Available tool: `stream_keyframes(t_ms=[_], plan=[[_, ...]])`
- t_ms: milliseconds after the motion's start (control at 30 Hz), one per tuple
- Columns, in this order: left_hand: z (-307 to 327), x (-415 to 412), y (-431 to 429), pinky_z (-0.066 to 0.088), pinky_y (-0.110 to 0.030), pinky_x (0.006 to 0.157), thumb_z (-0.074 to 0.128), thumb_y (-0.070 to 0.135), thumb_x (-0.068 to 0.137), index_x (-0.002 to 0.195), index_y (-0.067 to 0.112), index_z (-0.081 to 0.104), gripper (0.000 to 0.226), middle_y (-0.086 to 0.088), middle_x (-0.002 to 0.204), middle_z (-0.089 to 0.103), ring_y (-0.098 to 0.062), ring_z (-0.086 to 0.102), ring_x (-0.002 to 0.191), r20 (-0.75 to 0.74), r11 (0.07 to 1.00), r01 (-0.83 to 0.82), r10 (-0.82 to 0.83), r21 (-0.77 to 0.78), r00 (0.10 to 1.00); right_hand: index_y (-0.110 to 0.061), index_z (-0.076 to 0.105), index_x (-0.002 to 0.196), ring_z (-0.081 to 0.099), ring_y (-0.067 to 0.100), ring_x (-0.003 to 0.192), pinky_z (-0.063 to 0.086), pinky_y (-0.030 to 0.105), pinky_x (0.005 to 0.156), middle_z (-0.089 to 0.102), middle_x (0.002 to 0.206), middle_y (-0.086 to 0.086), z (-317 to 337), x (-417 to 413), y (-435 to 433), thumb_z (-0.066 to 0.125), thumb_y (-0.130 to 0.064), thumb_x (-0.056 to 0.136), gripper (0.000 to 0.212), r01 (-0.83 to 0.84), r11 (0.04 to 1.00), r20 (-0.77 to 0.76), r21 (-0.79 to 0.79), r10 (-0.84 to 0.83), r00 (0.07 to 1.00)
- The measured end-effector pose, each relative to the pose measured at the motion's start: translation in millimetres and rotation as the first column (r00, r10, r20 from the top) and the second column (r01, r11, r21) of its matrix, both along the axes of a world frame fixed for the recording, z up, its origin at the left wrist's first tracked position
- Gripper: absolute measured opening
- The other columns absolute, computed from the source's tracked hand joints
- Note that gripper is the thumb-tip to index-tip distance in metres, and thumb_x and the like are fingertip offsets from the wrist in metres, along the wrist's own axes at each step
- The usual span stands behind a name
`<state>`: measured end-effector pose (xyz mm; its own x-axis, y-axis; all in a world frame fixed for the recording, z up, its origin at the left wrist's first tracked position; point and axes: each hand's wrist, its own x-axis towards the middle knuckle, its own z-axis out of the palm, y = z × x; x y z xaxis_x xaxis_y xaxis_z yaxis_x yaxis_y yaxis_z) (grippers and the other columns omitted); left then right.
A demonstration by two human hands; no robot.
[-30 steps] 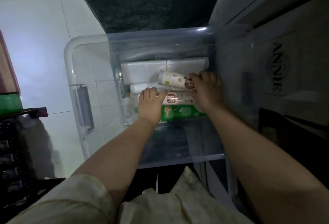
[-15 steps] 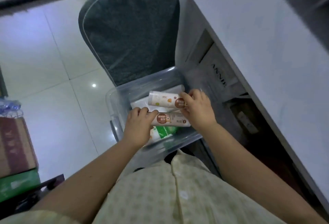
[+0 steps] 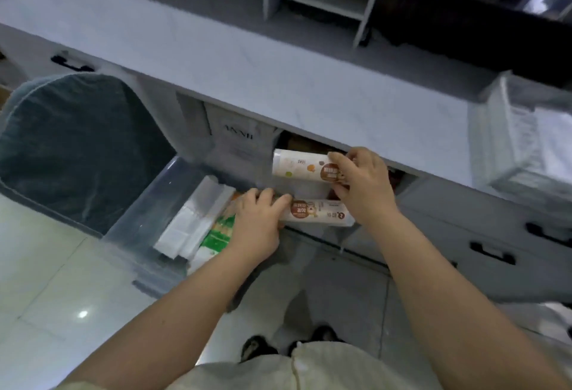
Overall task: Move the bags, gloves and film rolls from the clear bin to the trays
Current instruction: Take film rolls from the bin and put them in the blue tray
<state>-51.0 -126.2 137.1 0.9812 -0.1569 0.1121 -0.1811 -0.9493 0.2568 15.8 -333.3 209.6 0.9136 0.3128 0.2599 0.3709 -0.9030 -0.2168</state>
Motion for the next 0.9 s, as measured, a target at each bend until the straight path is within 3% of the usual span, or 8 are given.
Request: stream_keyframes(t_ms=[267,400,667,900], plan=[[54.7,22.2,-194.6,0.037,-0.047,0.099,0.073,0.023,0.072,0.134,0.027,0.046,0.067,-0.007,0.127,0.055,-0.034,0.044,0.114,0.175,0.929,0.359,-0.370,0.095,0.912,-0.021,0.055,0.124,0.041,0.029,0.106,0.037,0.045,0.094,0.048,0.115,0.010,43.7,-60.5,-210.5,0.073,-0.018,0.076,0.052,0.349,0.936,0.107,0.043,-0.352,0.930],[71.5,19.6,-308.9,0.039,-0.048,0.096,0.075,0.021,0.070,0.129,0.025,0.051,0.064,-0.009,0.121,0.058,-0.036,0.047,0.111,0.219,0.873,0.481,-0.486,0.082,0.846,-0.019,0.057,0.123,0.045,0.032,0.105,0.035,0.047,0.097,0.051,0.113,0.012,59.0,-93.2,-324.4,0.076,-0.018,0.072,0.055,0.475,0.879,0.166,0.037,-0.474,0.865],[87.2,14.9,-494.1,0.039,-0.044,0.092,0.075,0.019,0.069,0.127,0.027,0.054,0.062,-0.003,0.119,0.057,-0.031,0.046,0.106,0.273,0.809,0.587,-0.565,0.000,0.779,-0.020,0.059,0.122,0.046,0.034,0.104,0.034,0.047,0.096,0.052,0.111,0.013,86.7,-127.3,-516.9,0.077,-0.017,0.072,0.053,0.604,0.796,0.200,0.044,-0.599,0.775],[102.8,74.8,-563.5,0.045,-0.046,0.086,0.076,0.017,0.069,0.123,0.024,0.058,0.058,-0.005,0.114,0.060,-0.032,0.048,0.099,0.325,0.845,0.533,-0.493,-0.044,0.807,-0.019,0.058,0.123,0.046,0.035,0.101,0.038,0.045,0.089,0.052,0.111,0.015,95.5,-89.7,-640.7,0.074,-0.016,0.074,0.051,0.658,0.752,0.185,-0.017,-0.645,0.742]])
